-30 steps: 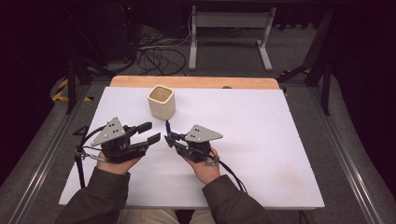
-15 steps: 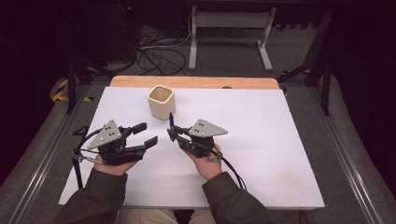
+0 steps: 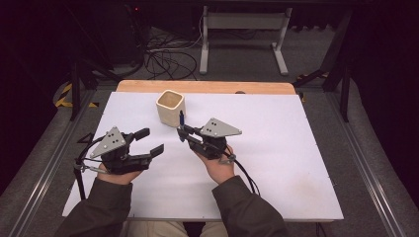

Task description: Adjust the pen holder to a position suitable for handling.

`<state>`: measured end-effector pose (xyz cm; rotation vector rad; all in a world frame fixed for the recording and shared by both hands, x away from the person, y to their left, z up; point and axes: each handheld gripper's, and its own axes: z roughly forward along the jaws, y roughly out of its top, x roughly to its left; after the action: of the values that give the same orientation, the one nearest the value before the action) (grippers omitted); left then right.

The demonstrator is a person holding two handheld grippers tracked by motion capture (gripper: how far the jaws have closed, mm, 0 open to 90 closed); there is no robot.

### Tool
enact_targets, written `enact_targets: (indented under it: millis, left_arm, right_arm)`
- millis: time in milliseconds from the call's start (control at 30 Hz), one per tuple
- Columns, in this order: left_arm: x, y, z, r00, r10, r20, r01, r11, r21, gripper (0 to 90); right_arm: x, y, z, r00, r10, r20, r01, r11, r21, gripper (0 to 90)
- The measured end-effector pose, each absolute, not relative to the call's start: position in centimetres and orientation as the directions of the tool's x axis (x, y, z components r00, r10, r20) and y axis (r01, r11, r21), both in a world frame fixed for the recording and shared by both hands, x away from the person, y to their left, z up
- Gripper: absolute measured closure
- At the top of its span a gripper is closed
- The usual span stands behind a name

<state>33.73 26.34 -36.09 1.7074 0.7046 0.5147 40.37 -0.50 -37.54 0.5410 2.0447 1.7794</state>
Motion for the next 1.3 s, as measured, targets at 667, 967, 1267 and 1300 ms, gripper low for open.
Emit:
enact_targets:
  millis: [667, 967, 1267, 1300]
  left_arm:
    - [33.8, 26.6, -36.1, 0.719, 0.694, -0.028, 0.188, -0.156, 0.97, 24.0]
    - [34.0, 27.0, -36.2, 0.712, 0.701, -0.034, 0.187, -0.143, 0.972, 23.2]
    - [34.0, 27.2, -36.3, 0.71, 0.704, -0.033, 0.186, -0.142, 0.972, 24.0]
    - [34.0, 27.2, -36.3, 0.709, 0.704, -0.036, 0.189, -0.14, 0.972, 24.0]
  right_arm:
    - [42.4, 1.0, -36.0, -0.846, 0.529, -0.057, 0.012, 0.125, 0.992, 79.7]
    - [43.9, 1.4, -35.6, -0.835, 0.547, -0.057, 0.009, 0.117, 0.993, 79.7]
    - [44.9, 1.8, -35.4, -0.828, 0.558, -0.057, 0.006, 0.11, 0.994, 79.7]
    - [44.9, 1.8, -35.4, -0.828, 0.558, -0.057, 0.006, 0.11, 0.994, 79.7]
